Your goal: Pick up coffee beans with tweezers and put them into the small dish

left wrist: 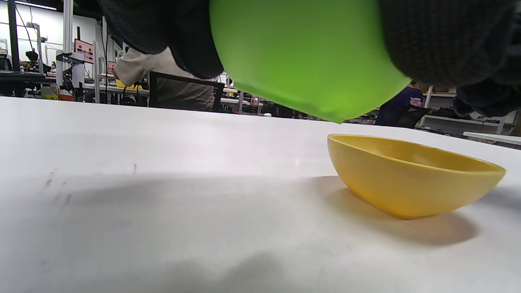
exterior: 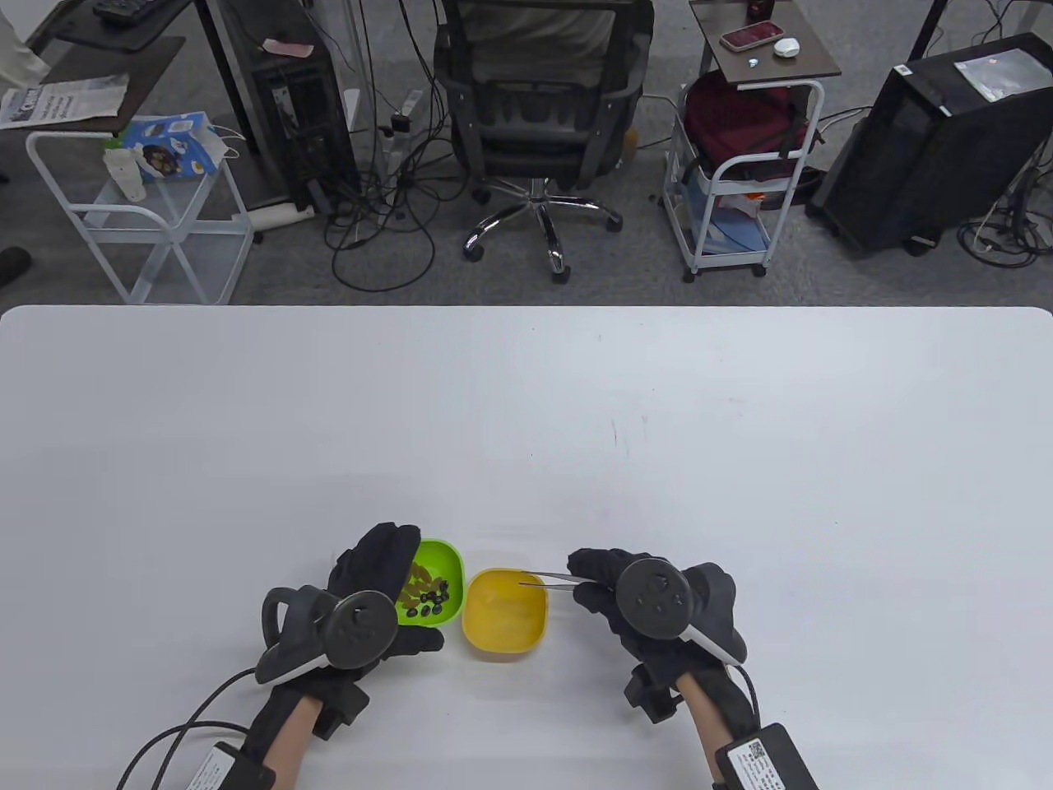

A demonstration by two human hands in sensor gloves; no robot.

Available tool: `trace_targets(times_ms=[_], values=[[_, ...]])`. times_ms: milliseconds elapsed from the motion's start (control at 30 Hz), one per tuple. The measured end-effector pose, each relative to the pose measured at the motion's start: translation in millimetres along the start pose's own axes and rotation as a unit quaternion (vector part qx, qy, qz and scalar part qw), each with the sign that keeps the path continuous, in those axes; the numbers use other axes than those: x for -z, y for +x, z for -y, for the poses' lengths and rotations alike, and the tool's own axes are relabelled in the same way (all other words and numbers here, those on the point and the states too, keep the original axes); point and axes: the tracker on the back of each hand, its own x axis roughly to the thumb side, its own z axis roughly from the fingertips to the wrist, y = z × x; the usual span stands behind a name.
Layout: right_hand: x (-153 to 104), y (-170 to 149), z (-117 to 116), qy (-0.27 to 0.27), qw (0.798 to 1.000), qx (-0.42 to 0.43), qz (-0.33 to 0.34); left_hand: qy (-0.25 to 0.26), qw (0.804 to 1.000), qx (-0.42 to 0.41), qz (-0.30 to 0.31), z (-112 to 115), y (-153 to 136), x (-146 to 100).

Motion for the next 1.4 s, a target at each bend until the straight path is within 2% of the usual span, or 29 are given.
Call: trace_targets(times_ms=[300, 467, 667, 733, 967, 1400], values=[[14.3, 44.7, 8.5, -0.017, 0.997, -0.061, 0.042, -0.005, 1.000, 0.010, 0.008, 1.0, 2.4, 0.0], [24.8, 62.2, 6.6, -0.015, 0.995, -0.086, 0.053, -0.010, 1.000, 0.001, 0.015, 1.7, 4.2, 0.4], [26.7, 83.2, -3.8, -0.046, 0.987, -0.124, 0.087, -0.010, 1.000, 0.013, 0.020, 2.3, 8.0, 0.1], [26.5, 86.9, -8.3, -0.070, 0.985, -0.129, 0.096, -0.012, 1.000, 0.015, 0.021, 3.3, 9.3, 0.5], [25.6, 95.0, -22.2, -0.059, 0.973, -0.191, 0.113, -0.017, 0.999, 0.031, 0.025, 5.3, 13.2, 1.9], [23.5, 103.8, -28.8, -0.056, 0.959, -0.249, 0.123, -0.012, 0.998, 0.045, 0.034, 3.7, 19.3, 0.5]])
